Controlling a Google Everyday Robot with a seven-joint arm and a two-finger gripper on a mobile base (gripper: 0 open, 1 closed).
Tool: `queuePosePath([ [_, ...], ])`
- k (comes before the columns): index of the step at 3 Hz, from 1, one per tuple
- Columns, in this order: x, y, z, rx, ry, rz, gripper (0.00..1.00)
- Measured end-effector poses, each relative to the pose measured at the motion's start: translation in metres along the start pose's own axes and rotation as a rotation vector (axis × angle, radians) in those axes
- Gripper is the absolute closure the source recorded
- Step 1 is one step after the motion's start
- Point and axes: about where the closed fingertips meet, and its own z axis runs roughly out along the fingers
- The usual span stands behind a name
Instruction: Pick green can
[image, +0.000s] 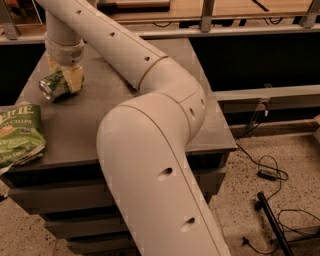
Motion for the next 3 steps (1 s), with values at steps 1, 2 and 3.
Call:
queuePosePath([
  [1, 0.008, 0.0, -0.039, 0.111, -0.07, 0.035, 0.7],
  [2, 0.013, 0.002, -0.064, 0.181, -0.116, 0.051, 0.72],
  [3, 0.012, 0.0, -0.059, 0.177, -0.115, 0.049, 0.86],
])
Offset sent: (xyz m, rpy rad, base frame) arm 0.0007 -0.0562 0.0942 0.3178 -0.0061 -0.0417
